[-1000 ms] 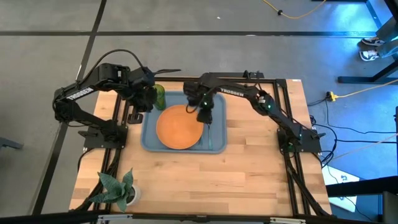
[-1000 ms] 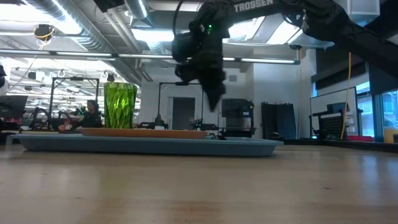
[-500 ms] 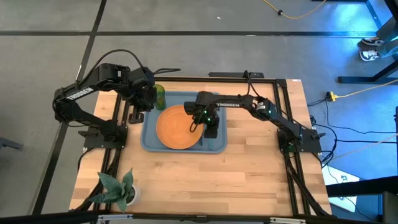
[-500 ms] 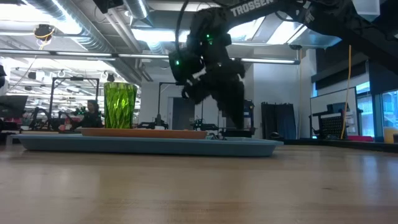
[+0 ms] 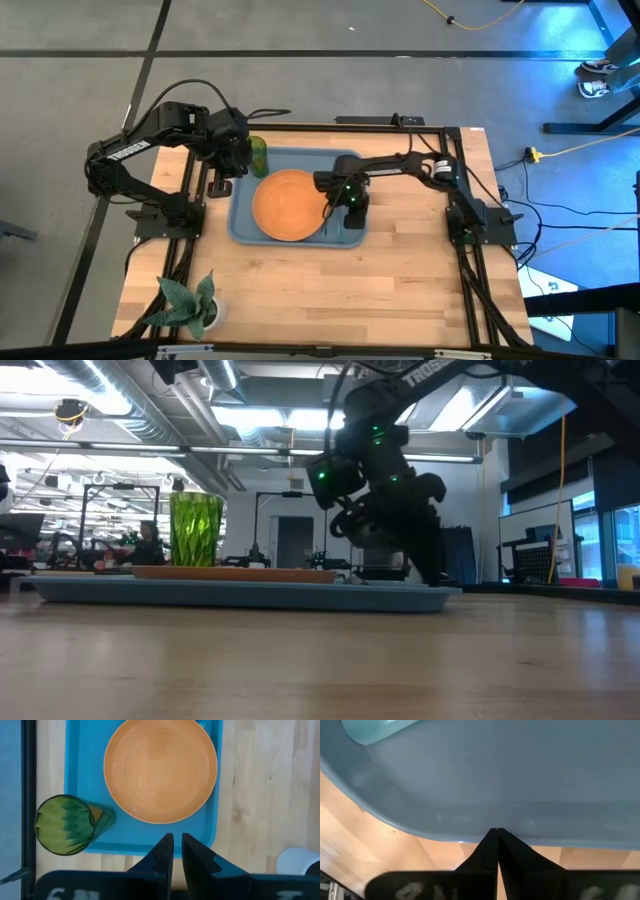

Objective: Pick and place plate/cup/fork/spoon on tray
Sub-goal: Adjust the blue tray

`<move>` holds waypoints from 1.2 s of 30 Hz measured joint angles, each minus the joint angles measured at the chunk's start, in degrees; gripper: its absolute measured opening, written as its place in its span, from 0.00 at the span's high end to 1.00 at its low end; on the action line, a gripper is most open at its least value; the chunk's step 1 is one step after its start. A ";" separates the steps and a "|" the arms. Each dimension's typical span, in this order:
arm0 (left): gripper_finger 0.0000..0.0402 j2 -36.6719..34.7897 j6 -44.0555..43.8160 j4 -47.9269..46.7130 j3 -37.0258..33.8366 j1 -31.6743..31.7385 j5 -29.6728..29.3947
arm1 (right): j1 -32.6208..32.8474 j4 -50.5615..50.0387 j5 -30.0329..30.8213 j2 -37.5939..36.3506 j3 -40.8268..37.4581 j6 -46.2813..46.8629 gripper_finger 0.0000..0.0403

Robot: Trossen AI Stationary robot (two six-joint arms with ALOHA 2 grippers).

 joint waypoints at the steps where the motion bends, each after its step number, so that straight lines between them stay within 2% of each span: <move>1: 0.93 0.00 0.01 -0.01 0.00 0.00 0.00 | -0.04 0.82 -0.02 -0.72 -1.00 0.48 0.97; 9: 0.93 0.00 -0.04 0.31 0.00 0.00 -0.02 | -0.70 3.85 0.71 -5.21 -6.91 1.10 0.97; 15: 0.93 0.00 -0.07 0.94 0.02 0.00 -0.02 | 0.61 9.69 2.49 -8.60 -3.96 2.23 0.97; 22: 0.93 0.00 -0.43 0.93 0.02 -0.01 -0.02 | 1.36 14.45 0.07 -7.18 -4.51 2.60 0.99; 29: 0.93 0.00 -3.86 0.88 0.02 0.00 -3.03 | 2.02 13.60 -1.33 -6.87 -8.68 6.39 0.99; 36: 0.93 0.00 -3.47 0.82 0.02 -0.02 -2.56 | 3.27 14.85 -1.71 -6.91 -13.49 8.55 0.99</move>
